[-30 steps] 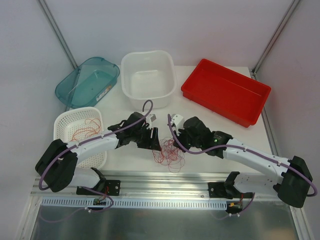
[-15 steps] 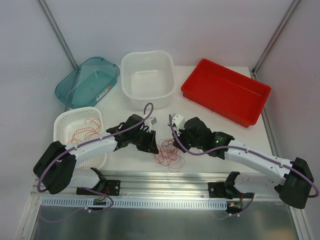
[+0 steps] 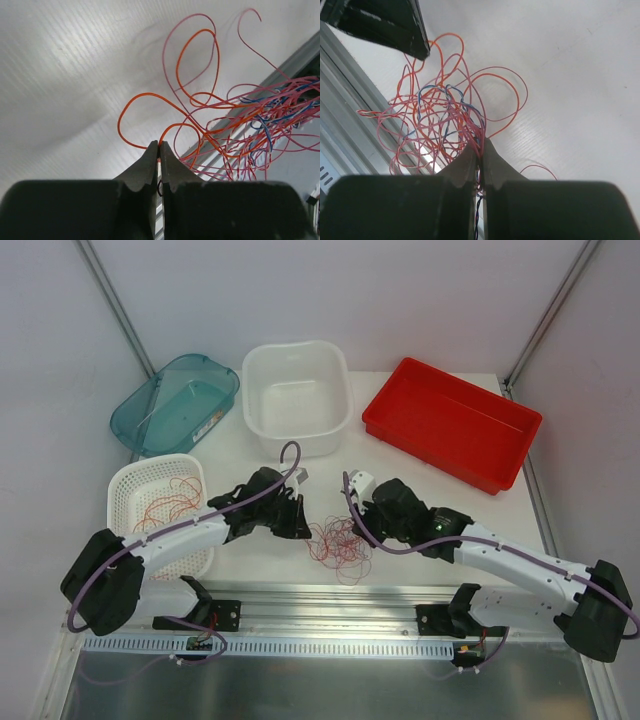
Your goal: Untangle the cables
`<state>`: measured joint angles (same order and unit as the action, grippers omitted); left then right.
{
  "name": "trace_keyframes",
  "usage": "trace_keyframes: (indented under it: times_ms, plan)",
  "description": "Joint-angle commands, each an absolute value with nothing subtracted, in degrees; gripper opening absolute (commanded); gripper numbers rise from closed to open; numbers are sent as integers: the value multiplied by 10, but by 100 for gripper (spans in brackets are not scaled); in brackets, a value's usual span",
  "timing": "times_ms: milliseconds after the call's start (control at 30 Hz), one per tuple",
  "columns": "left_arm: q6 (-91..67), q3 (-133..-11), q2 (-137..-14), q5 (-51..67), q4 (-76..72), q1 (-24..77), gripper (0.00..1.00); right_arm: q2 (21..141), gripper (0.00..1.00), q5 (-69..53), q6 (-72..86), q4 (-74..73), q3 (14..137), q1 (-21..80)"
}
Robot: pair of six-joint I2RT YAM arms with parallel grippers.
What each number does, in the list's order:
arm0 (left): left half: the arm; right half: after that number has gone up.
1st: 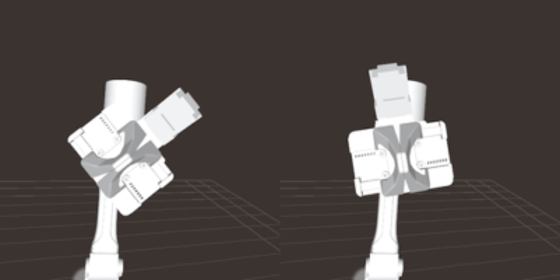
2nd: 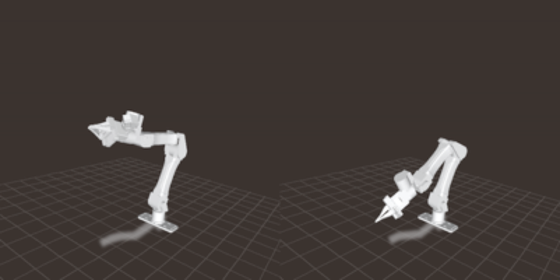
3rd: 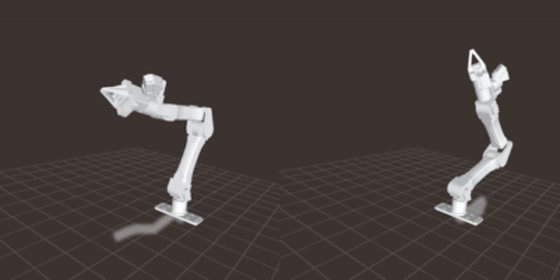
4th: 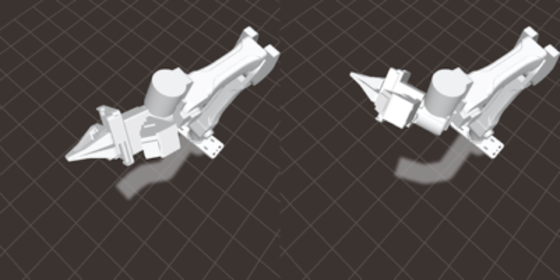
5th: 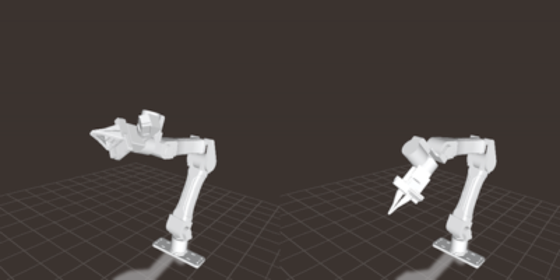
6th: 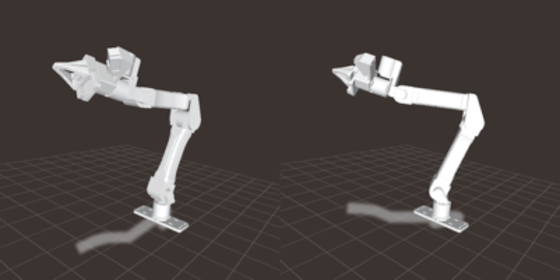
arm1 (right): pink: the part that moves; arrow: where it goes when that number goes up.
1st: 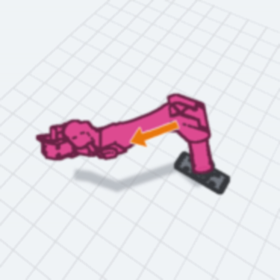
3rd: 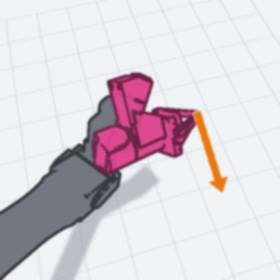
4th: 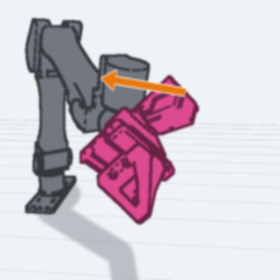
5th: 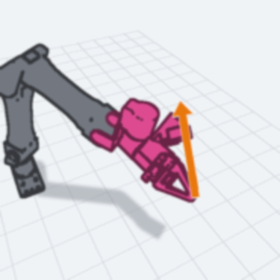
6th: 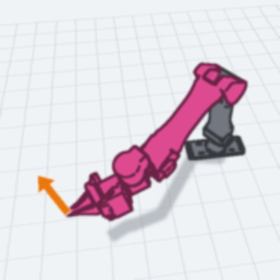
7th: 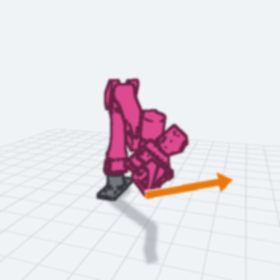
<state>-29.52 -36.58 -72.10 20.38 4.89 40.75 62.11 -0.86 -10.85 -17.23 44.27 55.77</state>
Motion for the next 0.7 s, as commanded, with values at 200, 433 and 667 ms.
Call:
trace_keyframes:
  times_ms: [200,433,667]
  plan:
    - [-313,-395,-637,38,126,345,0,532,1,126,-65,-263,427,535]
    - [-260,-527,-578,-53,259,272,0,490,1,195,-7,-337,443,444]
    - [-186,-667,-552,-115,351,208,0,497,1,225,57,-375,444,369]
